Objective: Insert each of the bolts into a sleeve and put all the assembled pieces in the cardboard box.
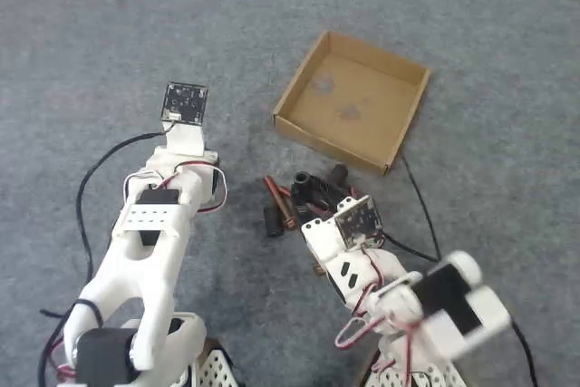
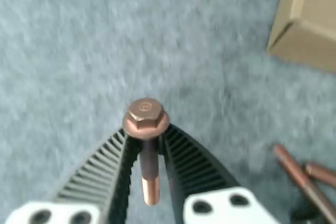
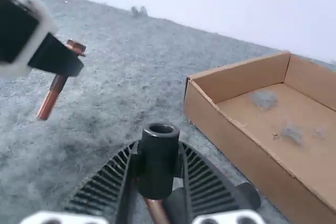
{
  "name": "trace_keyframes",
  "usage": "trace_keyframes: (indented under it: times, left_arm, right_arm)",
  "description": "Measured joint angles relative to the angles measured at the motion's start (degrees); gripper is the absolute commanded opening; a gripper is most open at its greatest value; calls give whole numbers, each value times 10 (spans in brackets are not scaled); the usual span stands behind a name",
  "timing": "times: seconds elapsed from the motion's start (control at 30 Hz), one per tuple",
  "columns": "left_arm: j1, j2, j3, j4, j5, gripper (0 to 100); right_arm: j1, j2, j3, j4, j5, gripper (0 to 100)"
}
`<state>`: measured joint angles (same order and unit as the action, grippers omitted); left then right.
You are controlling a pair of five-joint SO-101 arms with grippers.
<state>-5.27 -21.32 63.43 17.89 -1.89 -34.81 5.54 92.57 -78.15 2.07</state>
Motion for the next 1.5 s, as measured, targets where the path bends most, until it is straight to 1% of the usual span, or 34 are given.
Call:
trace_keyframes:
  times: [0.1,0.17,0.27,0.37,0.47,0.6,0.7,0.87,0.97,1.13,1.2,1.43,1.5]
  left_arm:
    - [3,0,11,-57,0,13]
    - [11,0,13,-93,0,13]
    - [30,0,13,-120,7,13]
    - [53,-15,24,-128,42,13]
    - [66,-69,51,-149,96,13]
    - [84,-162,107,-185,143,13]
    - [105,-233,145,-201,149,13]
    - [145,-338,179,-202,153,13]
    - [164,-389,180,-176,153,13]
    - [210,-417,134,-32,153,13]
    - [227,-419,115,6,153,13]
    - [236,-420,106,21,153,13]
    - [248,-419,106,23,174,13]
  right_arm:
    - [-3,62,-1,-84,16,6]
    - [-4,88,-7,-120,33,6]
    - [-4,105,-17,-137,44,6]
    - [-4,109,-22,-142,47,6]
    - [-4,110,-22,-142,47,6]
    - [-4,110,-22,-143,48,6]
    - [-17,116,-25,-143,48,6]
    - [-20,116,-25,-143,48,6]
    - [-21,116,-25,-143,48,6]
    - [-21,116,-25,-143,48,6]
    - [-21,116,-25,-143,48,6]
    - [-25,116,-25,-143,48,6]
    - [-25,116,-25,-143,48,6]
